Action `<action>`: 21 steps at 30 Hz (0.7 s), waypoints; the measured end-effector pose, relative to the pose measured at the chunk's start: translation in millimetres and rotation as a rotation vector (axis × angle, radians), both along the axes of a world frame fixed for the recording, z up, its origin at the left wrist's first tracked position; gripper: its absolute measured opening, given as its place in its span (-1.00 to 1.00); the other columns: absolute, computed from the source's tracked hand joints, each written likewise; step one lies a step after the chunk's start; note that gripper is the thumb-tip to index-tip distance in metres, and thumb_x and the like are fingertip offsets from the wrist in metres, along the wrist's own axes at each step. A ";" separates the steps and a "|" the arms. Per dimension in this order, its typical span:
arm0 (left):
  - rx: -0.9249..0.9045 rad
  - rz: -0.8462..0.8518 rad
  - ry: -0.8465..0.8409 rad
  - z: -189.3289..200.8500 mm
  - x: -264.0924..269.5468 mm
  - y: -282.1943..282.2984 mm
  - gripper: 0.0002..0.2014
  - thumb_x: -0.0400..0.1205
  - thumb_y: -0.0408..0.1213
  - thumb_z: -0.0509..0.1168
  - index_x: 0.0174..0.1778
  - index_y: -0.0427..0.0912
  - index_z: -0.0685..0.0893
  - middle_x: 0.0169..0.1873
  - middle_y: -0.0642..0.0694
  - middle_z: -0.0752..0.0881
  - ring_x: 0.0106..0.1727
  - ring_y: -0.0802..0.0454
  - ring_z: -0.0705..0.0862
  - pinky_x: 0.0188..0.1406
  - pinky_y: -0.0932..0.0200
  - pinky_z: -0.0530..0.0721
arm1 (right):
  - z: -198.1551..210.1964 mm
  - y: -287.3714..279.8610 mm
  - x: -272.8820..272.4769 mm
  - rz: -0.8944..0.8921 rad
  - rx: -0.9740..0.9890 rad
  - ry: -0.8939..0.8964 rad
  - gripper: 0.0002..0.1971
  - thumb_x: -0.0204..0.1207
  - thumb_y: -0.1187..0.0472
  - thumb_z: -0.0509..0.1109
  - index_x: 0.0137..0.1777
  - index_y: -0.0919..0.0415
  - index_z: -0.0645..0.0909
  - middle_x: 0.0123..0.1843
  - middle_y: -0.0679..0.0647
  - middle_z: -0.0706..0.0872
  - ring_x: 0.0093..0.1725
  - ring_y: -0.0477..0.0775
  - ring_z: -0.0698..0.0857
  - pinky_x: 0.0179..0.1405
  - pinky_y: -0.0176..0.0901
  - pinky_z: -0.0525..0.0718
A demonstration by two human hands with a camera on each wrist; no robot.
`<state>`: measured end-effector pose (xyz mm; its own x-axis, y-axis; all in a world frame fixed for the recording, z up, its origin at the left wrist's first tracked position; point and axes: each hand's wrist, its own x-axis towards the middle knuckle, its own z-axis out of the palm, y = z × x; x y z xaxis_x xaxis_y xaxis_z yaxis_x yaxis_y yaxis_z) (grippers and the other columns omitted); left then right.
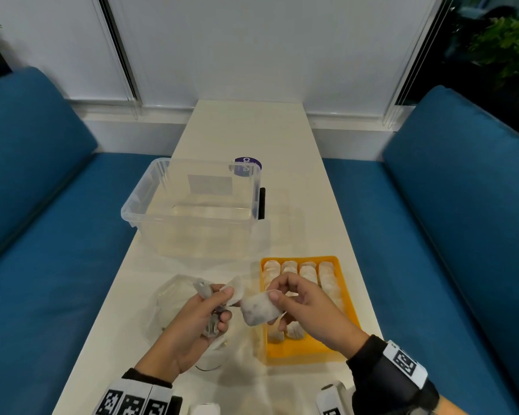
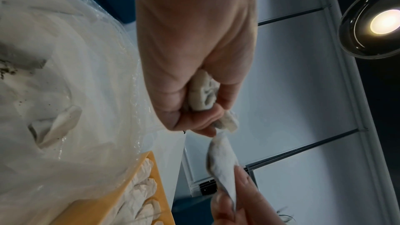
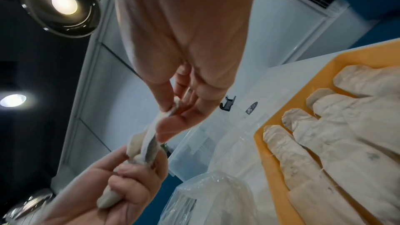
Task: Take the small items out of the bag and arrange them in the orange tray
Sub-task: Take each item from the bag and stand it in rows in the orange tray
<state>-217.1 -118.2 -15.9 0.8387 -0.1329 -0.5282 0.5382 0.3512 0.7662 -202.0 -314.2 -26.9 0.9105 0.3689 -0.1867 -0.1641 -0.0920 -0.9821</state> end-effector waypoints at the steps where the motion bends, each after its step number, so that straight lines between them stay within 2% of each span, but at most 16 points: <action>1: -0.011 0.004 -0.002 -0.6 0.3 0.4 -0.92 0.62 -0.33 0.25 -0.14 -0.27 0.58 -0.34 -0.14 0.62 -0.57 0.17 0.46 -0.65 0.39 0.47 | 1.0 -2.7 0.7 -0.004 -0.006 0.006 -0.96 0.62 0.29 0.30 -0.04 0.21 0.57 -0.10 0.12 0.55 -0.31 0.05 0.74 -0.43 -0.25 0.63; 5: -0.012 0.013 -0.001 -2.9 0.9 2.0 -0.91 0.64 -0.35 0.22 -0.12 -0.30 0.58 -0.33 -0.17 0.67 -0.57 0.16 0.47 -0.65 0.38 0.46 | 3.9 -21.3 8.5 -0.008 -0.122 0.011 -0.91 0.57 0.31 0.36 0.04 0.26 0.64 -0.11 0.02 0.63 -0.34 -0.08 0.67 -0.31 -0.32 0.65; 7: -0.003 0.015 0.003 -3.8 0.4 3.3 -0.90 0.64 -0.36 0.21 -0.12 -0.30 0.58 -0.35 -0.16 0.68 -0.57 0.16 0.47 -0.65 0.37 0.45 | 5.5 -34.7 15.4 -0.004 -0.214 0.006 -0.89 0.54 0.33 0.39 0.03 0.18 0.66 -0.09 0.00 0.67 -0.31 -0.16 0.68 -0.26 -0.36 0.66; 11: 0.020 0.017 0.005 -5.0 -0.9 5.9 -0.89 0.64 -0.35 0.21 -0.15 -0.28 0.60 -0.36 -0.13 0.70 -0.57 0.16 0.46 -0.64 0.37 0.46 | -2.9 -62.1 29.9 0.031 -0.647 -0.117 -0.90 0.54 0.19 0.41 -0.01 -0.04 0.64 -0.08 -0.09 0.67 -0.16 -0.19 0.62 -0.20 -0.43 0.60; 14: 0.045 -0.002 0.000 -3.8 -2.1 4.9 -0.88 0.63 -0.33 0.23 -0.17 -0.27 0.62 -0.32 -0.14 0.70 -0.55 0.15 0.47 -0.62 0.36 0.46 | -15.1 -75.6 34.4 0.126 -0.836 -0.108 -0.89 0.58 0.13 0.37 0.06 0.01 0.67 -0.10 -0.18 0.65 -0.11 -0.22 0.59 -0.25 -0.50 0.48; 16: 0.057 -0.011 -0.003 -3.1 -2.7 4.0 -0.87 0.64 -0.33 0.22 -0.18 -0.26 0.63 -0.31 -0.14 0.70 -0.54 0.15 0.46 -0.61 0.36 0.46 | -21.2 -79.7 35.4 0.219 -0.913 -0.071 -0.86 0.59 0.13 0.35 0.08 0.05 0.68 -0.15 -0.18 0.64 -0.14 -0.18 0.59 -0.28 -0.49 0.46; 20: 0.076 -0.020 -0.004 -3.6 -2.3 4.0 -0.88 0.64 -0.32 0.22 -0.13 -0.27 0.61 -0.28 -0.16 0.68 -0.52 0.14 0.45 -0.60 0.35 0.46 | -34.8 -80.7 39.7 0.341 -0.989 -0.011 -0.79 0.61 0.14 0.32 0.18 0.12 0.66 0.05 0.01 0.68 0.02 -0.01 0.62 -0.10 -0.40 0.52; 21: 0.082 -0.022 -0.004 -3.6 -2.2 3.9 -0.88 0.64 -0.32 0.22 -0.13 -0.28 0.61 -0.27 -0.16 0.68 -0.52 0.14 0.45 -0.61 0.35 0.46 | -39.0 -80.2 41.2 0.355 -1.000 -0.004 -0.78 0.61 0.14 0.32 0.20 0.13 0.65 0.05 0.01 0.67 0.03 -0.01 0.62 -0.12 -0.42 0.52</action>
